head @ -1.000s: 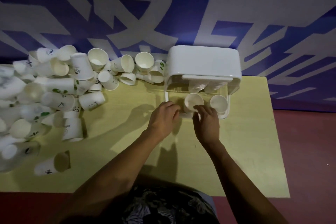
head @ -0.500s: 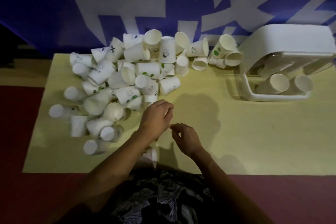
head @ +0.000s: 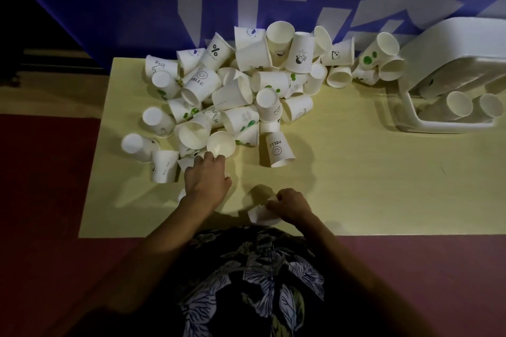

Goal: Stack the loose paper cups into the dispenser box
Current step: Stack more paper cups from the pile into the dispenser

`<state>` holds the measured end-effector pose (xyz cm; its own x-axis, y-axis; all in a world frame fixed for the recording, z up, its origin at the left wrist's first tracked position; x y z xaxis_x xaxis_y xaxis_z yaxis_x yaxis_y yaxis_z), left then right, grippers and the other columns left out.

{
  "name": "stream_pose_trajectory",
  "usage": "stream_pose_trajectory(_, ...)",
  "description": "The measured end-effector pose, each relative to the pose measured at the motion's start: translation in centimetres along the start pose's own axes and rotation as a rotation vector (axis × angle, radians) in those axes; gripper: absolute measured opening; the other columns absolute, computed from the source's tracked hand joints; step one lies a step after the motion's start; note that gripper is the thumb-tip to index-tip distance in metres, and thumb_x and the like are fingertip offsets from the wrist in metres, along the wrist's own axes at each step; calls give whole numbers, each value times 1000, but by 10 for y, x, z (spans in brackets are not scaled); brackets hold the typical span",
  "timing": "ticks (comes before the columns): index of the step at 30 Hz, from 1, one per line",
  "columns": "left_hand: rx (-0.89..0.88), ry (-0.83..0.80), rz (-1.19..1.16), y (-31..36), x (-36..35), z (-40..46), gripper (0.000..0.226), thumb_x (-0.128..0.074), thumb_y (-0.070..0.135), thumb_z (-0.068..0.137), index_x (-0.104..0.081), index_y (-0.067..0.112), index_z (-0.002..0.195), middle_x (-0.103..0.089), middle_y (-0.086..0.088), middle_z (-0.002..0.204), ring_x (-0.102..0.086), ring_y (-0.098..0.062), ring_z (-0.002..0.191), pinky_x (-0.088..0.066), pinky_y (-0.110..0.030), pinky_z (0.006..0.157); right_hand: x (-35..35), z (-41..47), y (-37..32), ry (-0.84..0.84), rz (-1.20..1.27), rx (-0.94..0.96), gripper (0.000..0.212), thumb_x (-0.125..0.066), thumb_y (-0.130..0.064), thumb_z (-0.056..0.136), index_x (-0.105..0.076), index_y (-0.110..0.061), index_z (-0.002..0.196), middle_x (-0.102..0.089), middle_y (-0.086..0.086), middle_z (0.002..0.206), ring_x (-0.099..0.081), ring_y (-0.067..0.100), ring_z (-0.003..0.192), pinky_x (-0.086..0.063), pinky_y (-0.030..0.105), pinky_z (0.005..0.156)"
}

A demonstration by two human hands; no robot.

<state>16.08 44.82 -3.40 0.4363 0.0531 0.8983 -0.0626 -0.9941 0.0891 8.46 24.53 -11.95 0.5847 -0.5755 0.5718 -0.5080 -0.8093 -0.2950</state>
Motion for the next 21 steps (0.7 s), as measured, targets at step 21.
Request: stream_pose_trajectory(21,-79,-100,-794,71,24,2,78,-75,30,69,-34,33,136,-48,-4,122,-53,-22,106,-48,-35,81,117,-60,-17,558,43,253,28,-49,-30,89,-50,-14,65,-61,12,67,-54,38,65,-33,33,54)
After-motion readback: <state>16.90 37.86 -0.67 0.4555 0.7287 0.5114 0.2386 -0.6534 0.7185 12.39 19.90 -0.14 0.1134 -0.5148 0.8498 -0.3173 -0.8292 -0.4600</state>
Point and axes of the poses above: each hand's wrist, its own z-axis towards the middle knuckle, its own x-axis out of the back of the hand, y = z × x, the point moved 7 cm from there along z, towards the middle knuckle
